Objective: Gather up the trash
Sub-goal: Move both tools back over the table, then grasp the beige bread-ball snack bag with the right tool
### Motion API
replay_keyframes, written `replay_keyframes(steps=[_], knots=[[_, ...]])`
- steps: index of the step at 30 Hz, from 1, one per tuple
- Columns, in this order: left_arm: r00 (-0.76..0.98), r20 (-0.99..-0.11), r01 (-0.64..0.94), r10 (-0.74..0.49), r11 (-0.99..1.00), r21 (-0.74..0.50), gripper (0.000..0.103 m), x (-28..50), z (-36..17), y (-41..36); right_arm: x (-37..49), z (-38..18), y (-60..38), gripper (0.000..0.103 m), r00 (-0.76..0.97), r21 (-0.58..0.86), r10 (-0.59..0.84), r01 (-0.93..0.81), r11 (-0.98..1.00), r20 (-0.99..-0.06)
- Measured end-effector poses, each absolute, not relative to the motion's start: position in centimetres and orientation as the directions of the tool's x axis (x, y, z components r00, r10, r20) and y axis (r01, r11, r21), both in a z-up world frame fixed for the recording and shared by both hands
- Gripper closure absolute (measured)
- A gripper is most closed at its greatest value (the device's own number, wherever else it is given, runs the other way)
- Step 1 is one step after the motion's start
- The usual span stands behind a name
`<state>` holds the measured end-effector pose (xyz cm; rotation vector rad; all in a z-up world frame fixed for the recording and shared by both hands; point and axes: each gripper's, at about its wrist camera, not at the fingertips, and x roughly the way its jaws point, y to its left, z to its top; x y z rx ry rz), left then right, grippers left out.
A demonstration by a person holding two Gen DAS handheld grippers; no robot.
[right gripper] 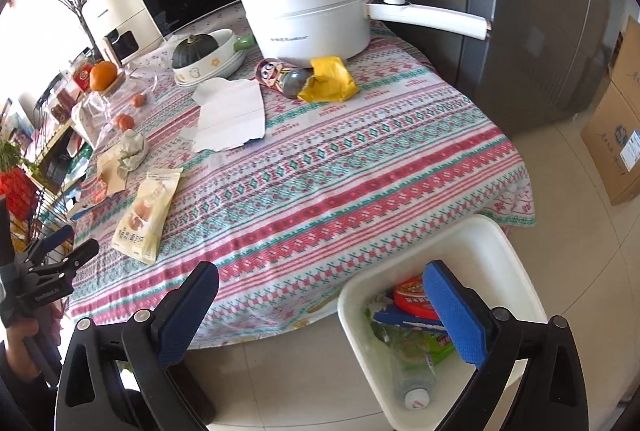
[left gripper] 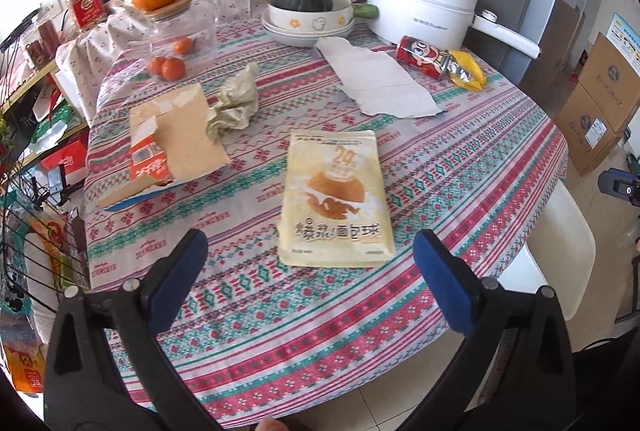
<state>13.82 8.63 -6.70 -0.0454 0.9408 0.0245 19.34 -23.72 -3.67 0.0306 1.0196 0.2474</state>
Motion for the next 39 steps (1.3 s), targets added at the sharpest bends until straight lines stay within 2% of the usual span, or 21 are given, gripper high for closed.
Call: replay_keyframes(steps=[7, 13, 28, 32, 39], knots=[[0.592, -0.803, -0.166, 0.068, 0.985, -0.039, 0.001, 11.9, -6.6, 13.7, 19.8, -5.1, -16.2, 0.000, 0.468, 0.149, 0.257, -0.255, 0.955, -0.846], [0.580, -0.802, -0.221, 0.145, 0.975, 0.017, 0.001, 10.6, -7.1, 16.2, 19.9, -7.2, -9.6, 0.000, 0.446, 0.141, 0.266, -0.294, 0.945, -0.855], [0.528, -0.839, -0.276, 0.132, 0.961, -0.023, 0.001, 9.0, -8.7, 20.8, 21.9, -11.5, 0.7, 0.000, 0.471, 0.137, 0.232, -0.227, 0.964, -0.851], [0.525, -0.842, -0.267, 0.126, 0.963, -0.022, 0.001, 8.8, -8.9, 20.9, 22.3, -12.2, 2.2, 0.000, 0.525, 0.090, 0.186, -0.203, 0.975, -0.831], [0.517, -0.847, -0.257, 0.127, 0.966, -0.012, 0.001, 8.8, -9.2, 20.9, 22.8, -15.4, 4.2, 0.000, 0.485, 0.055, 0.151, -0.208, 0.977, -0.861]])
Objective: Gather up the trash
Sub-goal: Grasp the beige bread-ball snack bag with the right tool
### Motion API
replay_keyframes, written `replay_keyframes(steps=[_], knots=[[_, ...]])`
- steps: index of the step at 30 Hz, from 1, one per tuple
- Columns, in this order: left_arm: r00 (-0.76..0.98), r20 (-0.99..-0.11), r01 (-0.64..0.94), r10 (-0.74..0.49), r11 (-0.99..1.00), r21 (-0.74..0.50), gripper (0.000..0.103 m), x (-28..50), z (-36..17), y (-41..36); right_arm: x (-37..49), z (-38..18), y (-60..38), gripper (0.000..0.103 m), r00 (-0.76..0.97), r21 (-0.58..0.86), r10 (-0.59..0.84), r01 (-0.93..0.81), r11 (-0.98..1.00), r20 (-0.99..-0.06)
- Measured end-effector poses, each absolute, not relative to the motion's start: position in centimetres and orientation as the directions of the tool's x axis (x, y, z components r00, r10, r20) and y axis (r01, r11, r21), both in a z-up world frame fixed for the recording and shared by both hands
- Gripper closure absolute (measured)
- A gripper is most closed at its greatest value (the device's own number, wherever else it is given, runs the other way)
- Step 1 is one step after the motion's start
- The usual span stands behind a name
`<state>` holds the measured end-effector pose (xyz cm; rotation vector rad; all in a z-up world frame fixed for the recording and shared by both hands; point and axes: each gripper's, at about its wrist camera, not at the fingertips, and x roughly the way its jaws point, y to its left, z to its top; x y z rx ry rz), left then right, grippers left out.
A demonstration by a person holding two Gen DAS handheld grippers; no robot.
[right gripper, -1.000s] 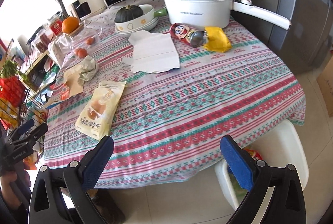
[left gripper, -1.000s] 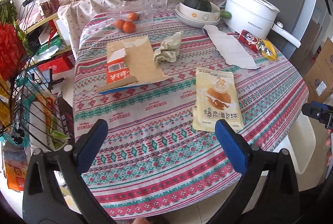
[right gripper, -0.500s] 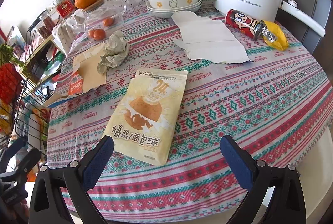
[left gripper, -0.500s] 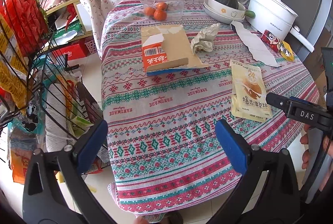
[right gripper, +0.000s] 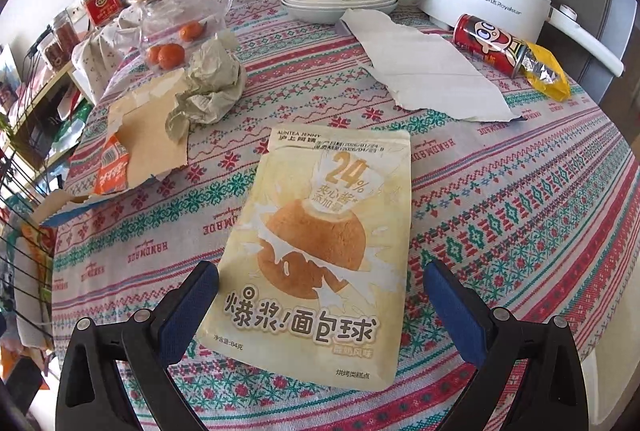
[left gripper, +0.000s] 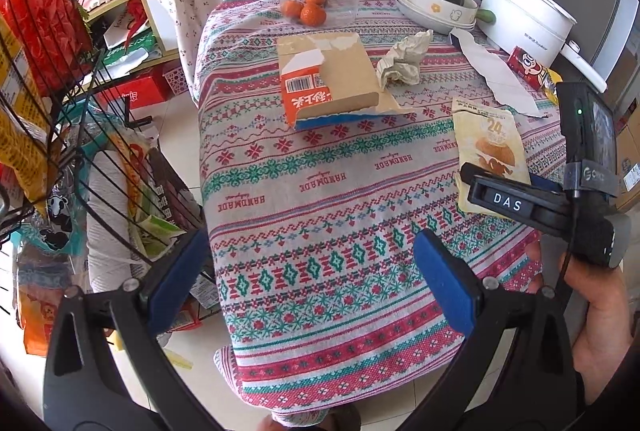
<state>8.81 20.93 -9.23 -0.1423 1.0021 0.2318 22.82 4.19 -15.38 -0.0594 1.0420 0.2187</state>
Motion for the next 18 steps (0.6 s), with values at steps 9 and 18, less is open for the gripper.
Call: replay_keyframes(steps=[9, 18], knots=[[0.513, -0.850, -0.272, 0.122, 0.962, -0.026, 0.001, 9.0, -9.4, 21.3, 23.4, -15.7, 4.4, 0.000, 0.479, 0.030, 0.172, -0.290, 0.956, -0.861], [0.517, -0.853, -0.301, 0.068, 0.948, -0.107, 0.001, 9.6, -9.7, 21.9, 22.9, -14.8, 3.3, 0.035, 0.447, 0.053, 0.213, -0.344, 0.938, -0.869]])
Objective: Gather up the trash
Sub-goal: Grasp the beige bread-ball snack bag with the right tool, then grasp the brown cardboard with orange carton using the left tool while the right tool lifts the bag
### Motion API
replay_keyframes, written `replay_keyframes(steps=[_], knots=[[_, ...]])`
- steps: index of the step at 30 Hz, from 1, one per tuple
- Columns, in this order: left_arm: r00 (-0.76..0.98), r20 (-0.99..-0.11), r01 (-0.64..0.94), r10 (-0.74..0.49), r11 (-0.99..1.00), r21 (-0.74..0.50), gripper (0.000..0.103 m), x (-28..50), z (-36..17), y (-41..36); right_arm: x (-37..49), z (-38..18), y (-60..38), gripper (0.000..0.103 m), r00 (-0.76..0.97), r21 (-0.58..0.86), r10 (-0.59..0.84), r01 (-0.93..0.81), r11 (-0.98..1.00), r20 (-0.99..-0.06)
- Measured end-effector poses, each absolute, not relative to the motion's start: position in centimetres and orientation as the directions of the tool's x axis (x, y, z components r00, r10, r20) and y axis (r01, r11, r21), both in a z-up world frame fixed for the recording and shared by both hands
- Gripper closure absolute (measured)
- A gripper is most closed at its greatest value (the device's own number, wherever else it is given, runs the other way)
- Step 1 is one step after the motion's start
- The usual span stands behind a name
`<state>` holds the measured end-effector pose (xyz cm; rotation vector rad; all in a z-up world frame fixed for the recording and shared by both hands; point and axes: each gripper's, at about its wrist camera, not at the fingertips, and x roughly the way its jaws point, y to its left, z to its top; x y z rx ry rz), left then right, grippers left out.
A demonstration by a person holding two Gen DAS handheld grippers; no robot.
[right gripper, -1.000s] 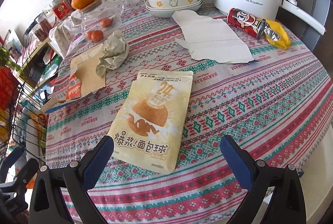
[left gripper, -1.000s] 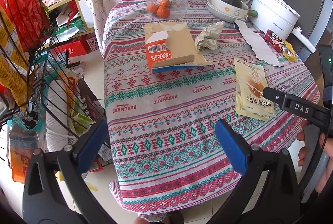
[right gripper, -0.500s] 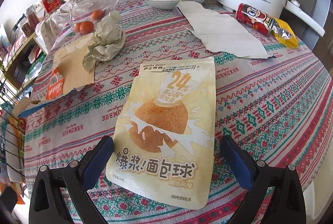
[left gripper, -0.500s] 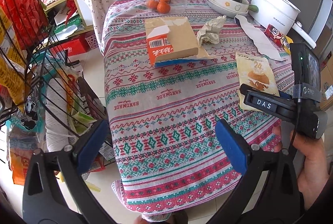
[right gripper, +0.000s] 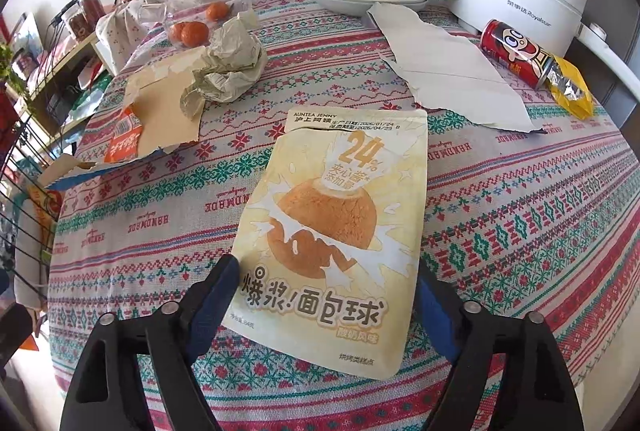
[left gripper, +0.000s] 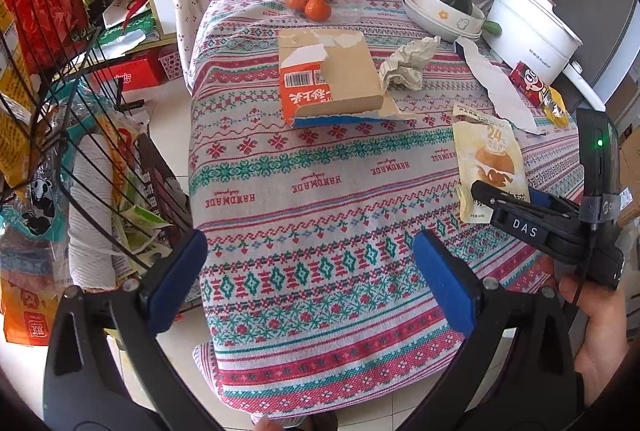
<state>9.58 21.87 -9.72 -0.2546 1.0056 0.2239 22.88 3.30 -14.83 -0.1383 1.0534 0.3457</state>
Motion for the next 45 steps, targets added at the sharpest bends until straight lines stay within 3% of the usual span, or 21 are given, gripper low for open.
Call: replay_keyframes(steps=[3, 7, 10, 14, 17, 21, 26, 29, 30, 31, 37, 45], knots=[[0.534, -0.843, -0.317, 0.054, 0.938, -0.141, 0.001, 9.8, -9.5, 22.5, 22.9, -14.6, 2.2, 0.061, 0.425, 0.074, 0.239, -0.368, 0.927, -0.873], [0.549, -0.836, -0.315, 0.008, 0.928, -0.198, 0.001, 10.4, -9.5, 23.0, 23.1, -14.1, 0.3, 0.065, 0.378, 0.161, 0.310, -0.376, 0.912, -0.872], [0.567, -0.823, -0.283, 0.033, 0.946, -0.158, 0.001, 11.2, -9.3, 22.4, 23.0, -13.1, -0.8, 0.065, 0.374, 0.177, 0.329, -0.387, 0.905, -0.867], [0.592, -0.799, -0.199, 0.106, 0.980, -0.017, 0.001, 13.0, -9.0, 20.5, 22.8, -10.9, -2.2, 0.065, 0.395, 0.178, 0.350, -0.410, 0.895, -0.849], [0.603, -0.775, -0.104, 0.190, 0.982, 0.160, 0.005, 14.8, -9.2, 18.9, 22.7, -10.0, -3.3, 0.065, 0.395, 0.191, 0.367, -0.419, 0.888, -0.842], [0.604, -0.771, 0.032, 0.203, 0.960, 0.278, 0.010, 16.7, -9.9, 18.2, 22.9, -9.5, -4.9, 0.065, 0.374, 0.214, 0.380, -0.415, 0.884, -0.846], [0.494, -0.825, 0.120, 0.273, 0.919, 0.376, 0.038, 18.9, -12.3, 18.6, 23.2, -8.4, -6.4, 0.065, 0.380, 0.224, 0.388, -0.409, 0.885, -0.840], [0.472, -0.832, 0.155, 0.291, 0.902, 0.403, 0.063, 18.9, -13.1, 18.7, 23.2, -8.1, -7.1, 0.065, 0.378, 0.227, 0.391, -0.410, 0.884, -0.839], [0.470, -0.834, 0.162, 0.290, 0.900, 0.405, 0.080, 18.9, -13.1, 18.7, 23.2, -8.0, -7.3, 0.065, 0.378, 0.228, 0.391, -0.409, 0.884, -0.839], [0.469, -0.835, 0.163, 0.287, 0.901, 0.401, 0.085, 18.7, -13.1, 18.7, 23.1, -8.0, -7.5, 0.065, 0.377, 0.229, 0.391, -0.408, 0.884, -0.839], [0.490, -0.849, 0.104, 0.197, 0.954, 0.282, 0.094, 16.9, -10.9, 18.5, 22.4, -7.2, -9.6, 0.065, 0.380, 0.259, 0.409, -0.386, 0.885, -0.829], [0.554, -0.832, 0.017, 0.025, 0.999, 0.041, 0.098, 13.0, -7.5, 17.3, 19.7, -4.6, -12.9, 0.065, 0.412, 0.303, 0.454, -0.381, 0.873, -0.791]])
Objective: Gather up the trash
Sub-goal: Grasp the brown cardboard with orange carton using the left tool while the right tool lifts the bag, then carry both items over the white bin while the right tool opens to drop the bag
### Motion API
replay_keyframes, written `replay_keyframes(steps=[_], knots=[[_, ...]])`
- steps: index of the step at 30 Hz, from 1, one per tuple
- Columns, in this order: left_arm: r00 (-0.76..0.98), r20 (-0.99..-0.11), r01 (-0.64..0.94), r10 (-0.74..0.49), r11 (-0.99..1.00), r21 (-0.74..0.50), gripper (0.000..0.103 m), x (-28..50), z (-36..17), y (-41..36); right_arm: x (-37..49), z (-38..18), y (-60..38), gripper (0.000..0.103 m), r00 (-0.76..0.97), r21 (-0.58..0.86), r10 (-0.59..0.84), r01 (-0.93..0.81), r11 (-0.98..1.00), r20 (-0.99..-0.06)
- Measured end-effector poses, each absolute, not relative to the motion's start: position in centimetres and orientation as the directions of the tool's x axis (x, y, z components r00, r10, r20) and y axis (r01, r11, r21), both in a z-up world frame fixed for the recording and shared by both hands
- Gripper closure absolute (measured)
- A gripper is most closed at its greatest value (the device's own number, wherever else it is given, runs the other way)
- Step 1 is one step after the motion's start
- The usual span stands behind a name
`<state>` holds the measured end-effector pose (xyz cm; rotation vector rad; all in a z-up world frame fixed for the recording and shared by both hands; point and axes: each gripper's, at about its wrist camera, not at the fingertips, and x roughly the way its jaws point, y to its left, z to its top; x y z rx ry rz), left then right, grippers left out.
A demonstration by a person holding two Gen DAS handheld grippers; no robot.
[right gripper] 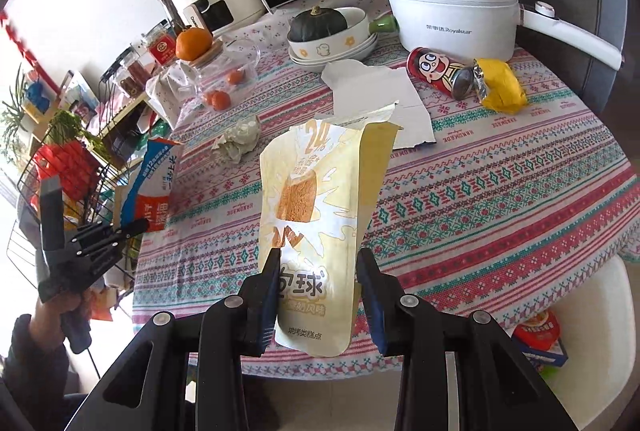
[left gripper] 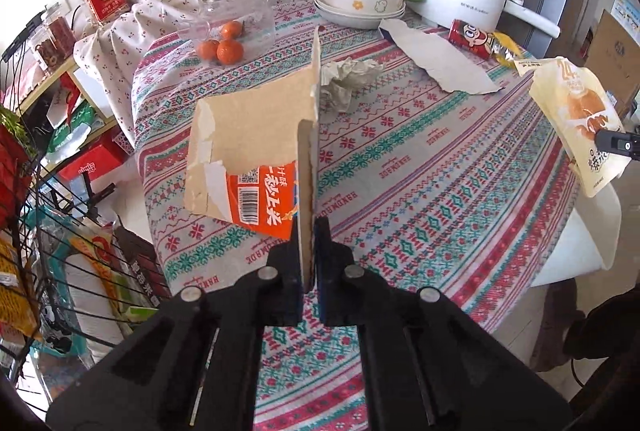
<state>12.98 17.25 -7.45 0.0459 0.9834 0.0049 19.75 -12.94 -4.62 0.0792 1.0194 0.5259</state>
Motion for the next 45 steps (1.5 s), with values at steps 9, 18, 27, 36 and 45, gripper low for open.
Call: replay_keyframes(steps=[9, 18, 27, 36, 45], knots=[[0.615, -0.786, 0.076, -0.056, 0.997, -0.011, 0.099, 10.2, -5.0, 12.9, 17.2, -1.8, -18.9, 0.065, 0.475, 0.318, 0.463, -0.356, 0.879, -0.749], [0.654, -0.742, 0.183, -0.149, 0.982, -0.035, 0.100, 9.5, -3.3, 7.1, 16.7, -1.2, -27.1, 0.065, 0.524, 0.339, 0.416, -0.241, 0.909, -0.743], [0.641, -0.732, 0.298, -0.229, 0.954, -0.038, 0.100, 9.8, -3.1, 1.6, 16.0, -3.2, -33.1, 0.065, 0.524, 0.315, 0.329, -0.119, 0.942, -0.786], [0.609, -0.700, 0.441, -0.372, 0.893, -0.091, 0.100, 9.8, -1.8, -5.3, 15.2, -6.5, -37.2, 0.065, 0.465, 0.265, 0.244, -0.022, 0.964, -0.851], [0.526, -0.669, 0.555, -0.525, 0.808, -0.198, 0.100, 10.5, -1.5, -12.0, 14.2, -8.7, -40.4, 0.064, 0.420, 0.229, 0.195, 0.032, 0.973, -0.886]])
